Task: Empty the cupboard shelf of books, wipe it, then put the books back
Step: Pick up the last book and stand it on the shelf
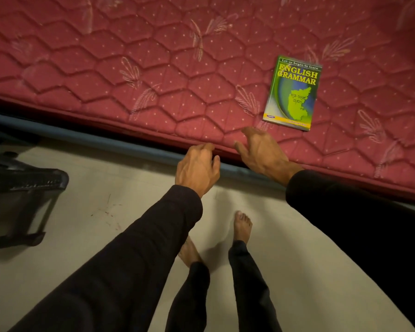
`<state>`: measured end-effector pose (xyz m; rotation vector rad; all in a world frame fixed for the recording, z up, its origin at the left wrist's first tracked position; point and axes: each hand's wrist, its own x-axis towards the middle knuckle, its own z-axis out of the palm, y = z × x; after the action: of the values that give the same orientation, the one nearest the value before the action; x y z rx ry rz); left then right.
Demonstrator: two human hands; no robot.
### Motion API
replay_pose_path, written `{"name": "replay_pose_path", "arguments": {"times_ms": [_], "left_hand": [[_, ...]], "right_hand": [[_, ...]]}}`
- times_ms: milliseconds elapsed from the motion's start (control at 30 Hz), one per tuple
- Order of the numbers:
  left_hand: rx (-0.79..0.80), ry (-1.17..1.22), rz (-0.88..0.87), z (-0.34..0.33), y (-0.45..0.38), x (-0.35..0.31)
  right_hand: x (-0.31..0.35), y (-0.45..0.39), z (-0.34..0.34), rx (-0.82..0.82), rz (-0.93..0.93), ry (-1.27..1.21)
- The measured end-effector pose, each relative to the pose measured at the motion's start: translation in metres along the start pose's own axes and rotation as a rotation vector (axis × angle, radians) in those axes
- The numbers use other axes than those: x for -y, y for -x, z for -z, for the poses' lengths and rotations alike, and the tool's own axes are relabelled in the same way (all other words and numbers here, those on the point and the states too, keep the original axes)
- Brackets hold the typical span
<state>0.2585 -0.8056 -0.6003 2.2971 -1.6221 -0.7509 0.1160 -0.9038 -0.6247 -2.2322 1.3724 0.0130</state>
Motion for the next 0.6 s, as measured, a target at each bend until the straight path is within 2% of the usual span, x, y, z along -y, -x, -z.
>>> {"name": "replay_pose_path", "arguments": {"times_ms": [267,600], "left_hand": [[0.016,-0.009,-0.056,-0.034,-0.041,-0.017],[0.044,0.058,-0.069,-0.06,-0.092,-0.052]], "right_hand": [[-0.041,-0.013,-0.009,-0.031,-0.046,-0.035],[-0.112,-0.035,0.004,-0.14,-0.223,-0.126]]}}
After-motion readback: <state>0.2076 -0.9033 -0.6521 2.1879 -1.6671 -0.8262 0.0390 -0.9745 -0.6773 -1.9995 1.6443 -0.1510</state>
